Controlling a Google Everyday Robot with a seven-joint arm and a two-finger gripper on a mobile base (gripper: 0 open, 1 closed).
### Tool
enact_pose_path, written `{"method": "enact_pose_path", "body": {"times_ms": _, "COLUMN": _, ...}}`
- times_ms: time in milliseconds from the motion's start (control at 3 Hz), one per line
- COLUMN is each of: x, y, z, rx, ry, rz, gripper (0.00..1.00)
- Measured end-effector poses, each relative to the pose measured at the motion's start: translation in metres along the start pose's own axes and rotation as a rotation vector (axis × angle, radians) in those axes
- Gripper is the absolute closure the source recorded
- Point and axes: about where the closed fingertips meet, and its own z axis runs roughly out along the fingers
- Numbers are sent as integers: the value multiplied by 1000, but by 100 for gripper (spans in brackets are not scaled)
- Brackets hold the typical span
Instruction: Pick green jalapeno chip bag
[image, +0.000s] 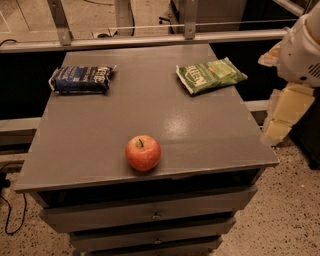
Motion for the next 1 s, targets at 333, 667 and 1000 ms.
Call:
{"method": "enact_pose_path", "body": {"times_ms": 333, "x": -9, "y": -39, "z": 35, "rx": 18, "ry": -82, "rz": -9, "gripper": 0}}
{"method": "enact_pose_path", "body": {"times_ms": 667, "x": -15, "y": -82, "z": 71, "rx": 31, "ry": -168, "rz": 19, "gripper": 0}}
{"method": "enact_pose_path", "body": {"times_ms": 1000, "x": -22, "y": -142, "z": 119, "rx": 39, "ry": -289, "rz": 100, "gripper": 0}}
